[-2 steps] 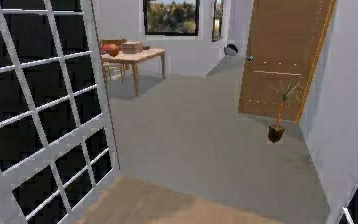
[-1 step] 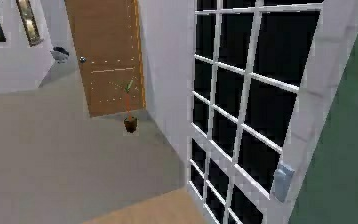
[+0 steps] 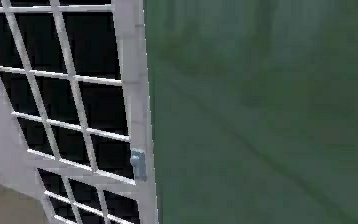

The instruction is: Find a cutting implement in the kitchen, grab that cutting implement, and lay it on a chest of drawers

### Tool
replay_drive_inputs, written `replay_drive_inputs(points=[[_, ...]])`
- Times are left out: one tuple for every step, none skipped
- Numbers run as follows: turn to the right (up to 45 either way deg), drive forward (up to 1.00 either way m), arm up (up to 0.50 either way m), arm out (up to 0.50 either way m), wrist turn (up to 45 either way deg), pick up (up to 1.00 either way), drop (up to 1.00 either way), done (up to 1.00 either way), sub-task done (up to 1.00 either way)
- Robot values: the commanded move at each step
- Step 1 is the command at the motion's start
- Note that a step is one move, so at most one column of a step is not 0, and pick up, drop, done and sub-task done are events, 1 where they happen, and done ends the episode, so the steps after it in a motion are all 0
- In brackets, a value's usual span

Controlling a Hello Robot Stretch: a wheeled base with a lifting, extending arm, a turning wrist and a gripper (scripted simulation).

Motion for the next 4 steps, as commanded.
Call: replay_drive_inputs(points=[[45.0,0.00,0.00,0.00,0.0,0.00,0.00,0.00,0.00],[39.0,0.00,0.00,0.00,0.0,0.00,0.00,0.00,0.00],[3.0,0.00,0.00,0.00,0.0,0.00,0.00,0.00,0.00],[-45.0,0.00,0.00,0.00,0.0,0.00,0.00,0.00,0.00]])
